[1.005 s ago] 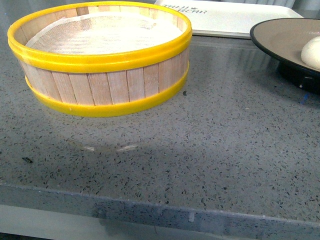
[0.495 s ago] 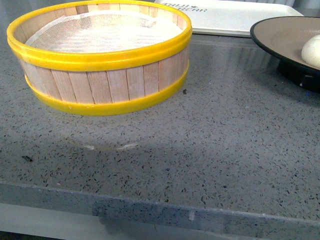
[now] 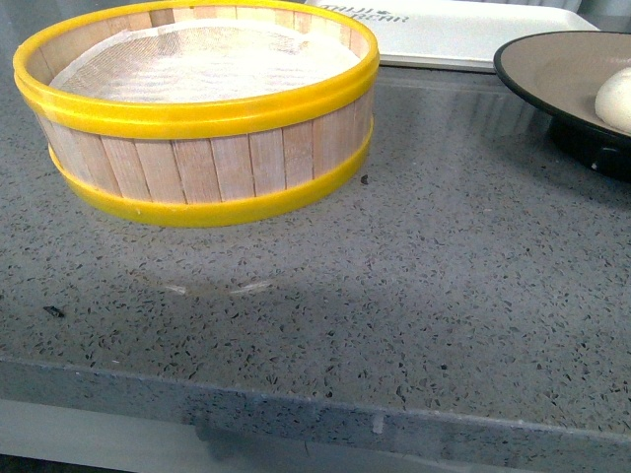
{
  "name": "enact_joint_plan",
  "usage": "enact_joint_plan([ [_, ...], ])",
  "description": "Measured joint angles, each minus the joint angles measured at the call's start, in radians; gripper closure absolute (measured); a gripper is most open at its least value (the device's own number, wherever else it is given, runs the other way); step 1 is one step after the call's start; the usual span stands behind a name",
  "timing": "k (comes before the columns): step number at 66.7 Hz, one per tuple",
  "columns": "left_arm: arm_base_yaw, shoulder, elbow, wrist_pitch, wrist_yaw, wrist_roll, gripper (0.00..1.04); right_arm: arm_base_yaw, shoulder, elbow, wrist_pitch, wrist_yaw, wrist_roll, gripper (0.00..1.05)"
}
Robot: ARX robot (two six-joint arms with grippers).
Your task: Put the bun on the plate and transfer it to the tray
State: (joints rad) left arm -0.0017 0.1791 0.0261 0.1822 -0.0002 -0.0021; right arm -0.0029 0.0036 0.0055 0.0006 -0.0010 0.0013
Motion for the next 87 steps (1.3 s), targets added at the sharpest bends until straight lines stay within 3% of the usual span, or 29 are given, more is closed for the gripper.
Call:
enact_joint_plan([
  [9,0.000,-0.135,0.000,-0.168,0.000,0.000,1.01,0.000,0.000,0.000,0.000,0.000,0.000,0.09],
  [30,0.000,-0.175,0.000,-0.182,0.000,-0.001,1.00,0.000,0.000,0.000,0.000,0.000,0.000,0.09],
  [44,0.000,-0.175,0.000,-0.182,0.000,0.000,0.59,0.000,0.000,0.000,0.000,0.000,0.000,0.09],
  [61,0.000,-0.175,0.000,-0.182,0.000,0.000,0.18,0.003,0.000,-0.001,0.004,0.013,-0.012,0.09],
  [65,0.000,-0.175,0.000,-0.182,0.000,0.000,0.08,0.019,0.041,-0.002,0.138,0.140,-0.143,0.09],
  [68,0.000,-0.175,0.000,-0.182,-0.001,0.000,0.05,0.003,0.100,-0.002,0.265,0.163,-0.248,0.09],
  [71,0.000,-0.175,0.000,-0.182,0.000,0.000,0.07,-0.045,0.203,0.000,0.414,0.132,-0.363,0.09],
  [76,0.000,-0.175,0.000,-0.182,0.000,0.000,0.07,-0.129,0.367,0.022,0.579,0.053,-0.421,0.09],
  [81,0.000,-0.175,0.000,-0.182,0.000,0.000,0.07,-0.233,0.551,0.091,0.704,-0.039,-0.399,0.09],
  [87,0.000,-0.175,0.000,-0.182,0.000,0.000,0.07,-0.351,0.735,0.200,0.726,-0.127,-0.289,0.09],
])
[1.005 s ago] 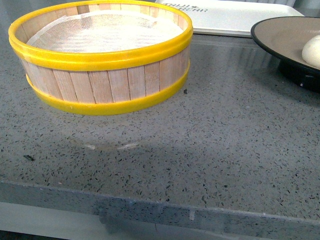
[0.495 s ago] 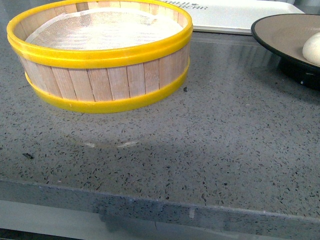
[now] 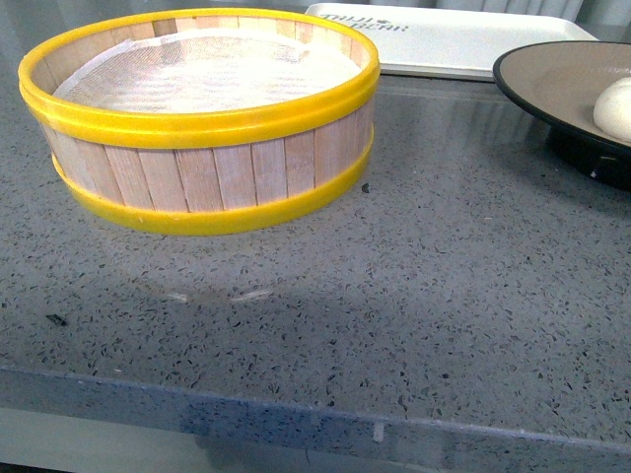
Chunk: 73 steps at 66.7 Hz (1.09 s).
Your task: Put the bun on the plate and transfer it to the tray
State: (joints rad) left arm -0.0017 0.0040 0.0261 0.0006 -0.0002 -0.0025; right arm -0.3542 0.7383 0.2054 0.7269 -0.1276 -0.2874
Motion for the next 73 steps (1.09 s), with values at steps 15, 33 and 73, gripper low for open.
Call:
enact_joint_plan([
  [15,0.000,0.000,0.000,0.000,0.000,0.000,0.07,-0.211,0.366,0.337,-0.328,-0.304,0.669,0.09],
  [33,0.000,0.000,0.000,0.000,0.000,0.000,0.07,-0.203,0.447,0.414,-0.486,-0.483,1.097,0.09],
  [73,0.000,0.000,0.000,0.000,0.000,0.000,0.07,-0.114,0.599,0.414,-0.457,-0.523,1.241,0.09],
])
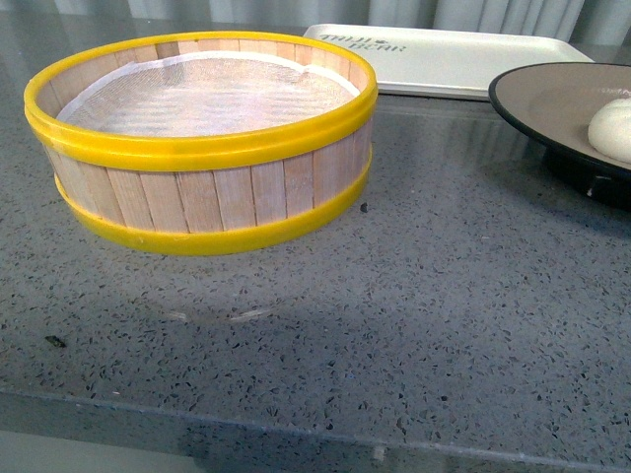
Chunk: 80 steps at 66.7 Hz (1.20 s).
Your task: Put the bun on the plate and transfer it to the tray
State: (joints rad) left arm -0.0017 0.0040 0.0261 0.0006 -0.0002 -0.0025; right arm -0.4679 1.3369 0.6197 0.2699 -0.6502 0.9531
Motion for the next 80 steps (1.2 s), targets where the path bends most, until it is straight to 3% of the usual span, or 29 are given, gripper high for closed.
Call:
enact_joint_plan([
  [32,0.000,0.000,0.000,0.000,0.000,0.000,0.07,0.093,0.097,-0.007,0.125,0.016,0.116,0.09],
  [41,0.000,0.000,0.000,0.000,0.000,0.000,0.07,0.095,0.130,0.008,0.144,0.017,0.127,0.29],
  [46,0.000,0.000,0.000,0.000,0.000,0.000,0.07,0.095,0.145,0.021,0.149,0.018,0.128,0.49],
  [65,0.000,0.000,0.000,0.000,0.000,0.000,0.07,0.090,0.162,0.035,0.154,0.008,0.123,1.01],
  [80,0.000,0.000,0.000,0.000,0.000,0.000,0.07,0.082,0.152,0.028,0.163,-0.008,0.132,1.03],
])
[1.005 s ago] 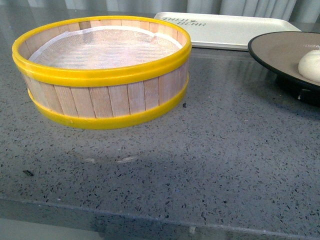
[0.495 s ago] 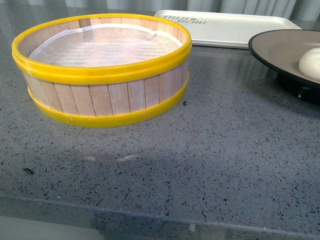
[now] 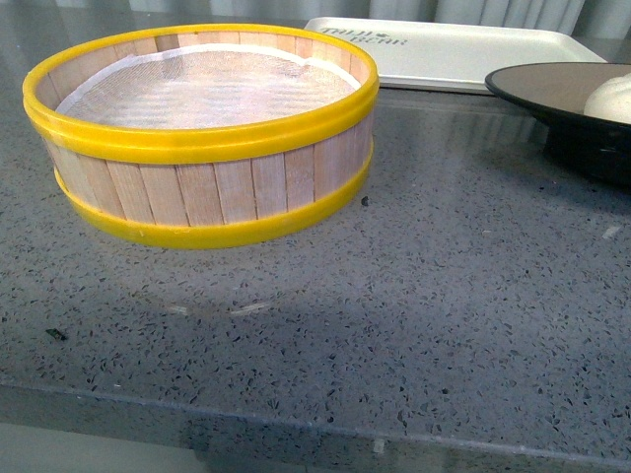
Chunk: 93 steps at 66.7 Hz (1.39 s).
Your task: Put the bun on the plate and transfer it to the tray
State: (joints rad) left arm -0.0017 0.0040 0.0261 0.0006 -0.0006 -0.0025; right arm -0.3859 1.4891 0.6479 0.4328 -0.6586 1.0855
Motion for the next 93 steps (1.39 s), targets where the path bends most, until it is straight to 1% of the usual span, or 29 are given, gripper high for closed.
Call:
enact_joint_plan([
  [15,0.000,0.000,0.000,0.000,0.000,0.000,0.07,0.000,-0.068,-0.023,0.007,-0.001,-0.004,1.03],
  [34,0.000,0.000,0.000,0.000,0.000,0.000,0.07,-0.030,-0.135,0.004,0.116,-0.021,0.053,1.03],
  [39,0.000,0.000,0.000,0.000,0.000,0.000,0.07,-0.038,-0.081,0.070,0.147,0.007,0.083,1.03],
  [49,0.000,0.000,0.000,0.000,0.000,0.000,0.07,-0.038,0.046,0.204,0.156,0.067,0.124,1.03],
  [61,0.000,0.000,0.000,0.000,0.000,0.000,0.07,-0.006,0.194,0.368,0.136,0.132,0.154,1.03],
  [75,0.000,0.000,0.000,0.000,0.000,0.000,0.07,0.057,0.344,0.560,0.074,0.158,0.163,1.03],
  [87,0.000,0.000,0.000,0.000,0.000,0.000,0.07,0.111,0.469,0.724,-0.029,0.192,0.155,1.03],
  [93,0.000,0.000,0.000,0.000,0.000,0.000,0.07,0.124,0.514,0.776,-0.060,0.202,0.145,1.03],
])
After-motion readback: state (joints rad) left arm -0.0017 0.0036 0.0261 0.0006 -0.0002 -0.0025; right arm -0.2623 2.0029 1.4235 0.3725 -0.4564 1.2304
